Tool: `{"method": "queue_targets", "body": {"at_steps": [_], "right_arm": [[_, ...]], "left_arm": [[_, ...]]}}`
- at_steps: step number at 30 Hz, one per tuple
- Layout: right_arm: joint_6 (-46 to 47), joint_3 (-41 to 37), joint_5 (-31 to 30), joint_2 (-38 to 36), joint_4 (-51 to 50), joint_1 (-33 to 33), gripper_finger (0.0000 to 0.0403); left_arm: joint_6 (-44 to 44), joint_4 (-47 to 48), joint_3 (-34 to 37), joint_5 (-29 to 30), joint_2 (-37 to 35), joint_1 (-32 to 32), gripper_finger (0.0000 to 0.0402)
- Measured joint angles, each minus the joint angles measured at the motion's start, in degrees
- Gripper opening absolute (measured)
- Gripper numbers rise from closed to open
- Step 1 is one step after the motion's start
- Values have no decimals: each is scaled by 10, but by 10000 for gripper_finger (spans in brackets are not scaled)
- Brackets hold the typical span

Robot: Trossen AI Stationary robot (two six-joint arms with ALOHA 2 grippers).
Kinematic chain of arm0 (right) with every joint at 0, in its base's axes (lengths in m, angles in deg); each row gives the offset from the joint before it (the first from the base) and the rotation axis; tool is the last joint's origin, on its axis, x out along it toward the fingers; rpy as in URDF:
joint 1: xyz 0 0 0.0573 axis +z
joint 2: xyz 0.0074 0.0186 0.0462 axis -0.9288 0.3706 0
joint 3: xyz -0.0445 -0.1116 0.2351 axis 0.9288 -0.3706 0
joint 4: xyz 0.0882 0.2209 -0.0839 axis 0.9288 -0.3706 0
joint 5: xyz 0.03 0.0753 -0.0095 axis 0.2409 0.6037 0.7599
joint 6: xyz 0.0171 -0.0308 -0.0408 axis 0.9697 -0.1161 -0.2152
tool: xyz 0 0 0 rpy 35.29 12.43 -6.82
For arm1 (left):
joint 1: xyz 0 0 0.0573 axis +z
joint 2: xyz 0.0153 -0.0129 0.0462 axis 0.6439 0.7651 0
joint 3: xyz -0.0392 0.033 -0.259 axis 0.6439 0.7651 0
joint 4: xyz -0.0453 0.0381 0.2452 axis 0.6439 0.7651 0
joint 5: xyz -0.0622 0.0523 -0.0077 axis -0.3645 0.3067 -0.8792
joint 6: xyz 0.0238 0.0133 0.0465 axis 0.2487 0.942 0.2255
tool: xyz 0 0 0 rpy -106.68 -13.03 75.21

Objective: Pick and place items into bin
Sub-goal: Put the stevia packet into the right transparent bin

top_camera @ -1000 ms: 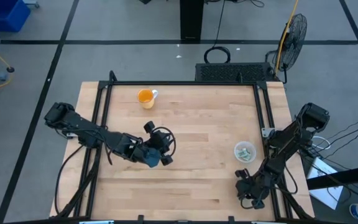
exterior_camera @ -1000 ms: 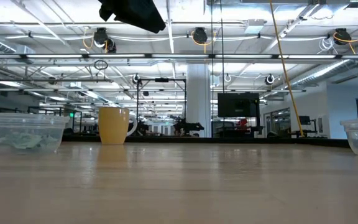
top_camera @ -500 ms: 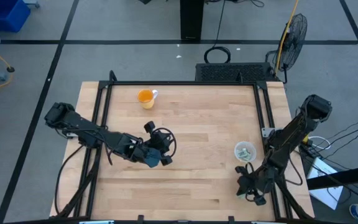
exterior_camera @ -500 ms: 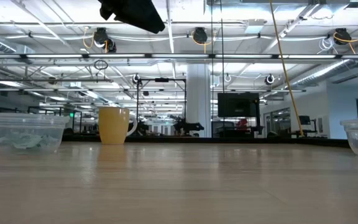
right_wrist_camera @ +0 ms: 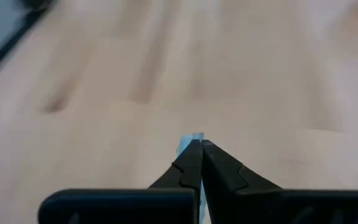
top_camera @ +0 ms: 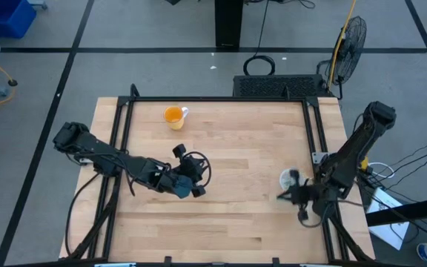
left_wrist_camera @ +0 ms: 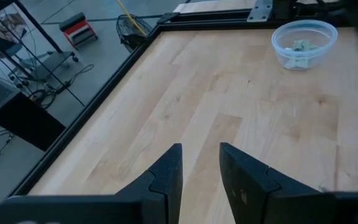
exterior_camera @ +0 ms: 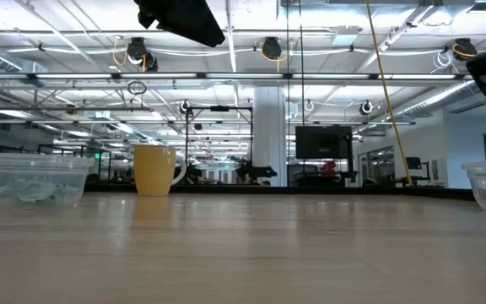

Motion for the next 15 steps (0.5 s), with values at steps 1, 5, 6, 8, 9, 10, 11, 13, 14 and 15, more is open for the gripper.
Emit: {"method": "queue_targets", "body": {"at_steps": [1,5,6,8,9,10,11,13,14,15], "right_arm": [[6,0,-27,-21,-26,0,0],[59,0,-77,-87,-140,0,0],[78,0,-75,-98,-172,0,0],[118,0,-60,-114,-233,0,0],[138,0,-51,-118,-260,0,0],[157,0,-45,-120,-285,0,0],[174,0,-38,-120,-306,0,0],[202,0,-23,-120,-340,0,0],[215,0,-16,-120,-349,0,0],[224,0,-13,-120,-352,0,0]], "left_arm": [[0,0,0,0,0,0,113],[0,0,0,0,0,0,113],[0,0,0,0,0,0,113],[0,0,0,0,0,0,113],[0,0,0,0,0,0,113],[0,0,0,0,0,0,113],[0,0,0,0,0,1,113],[0,0,0,0,0,1,113],[0,0,0,0,0,1,113],[0,0,0,0,0,1,113]]}}
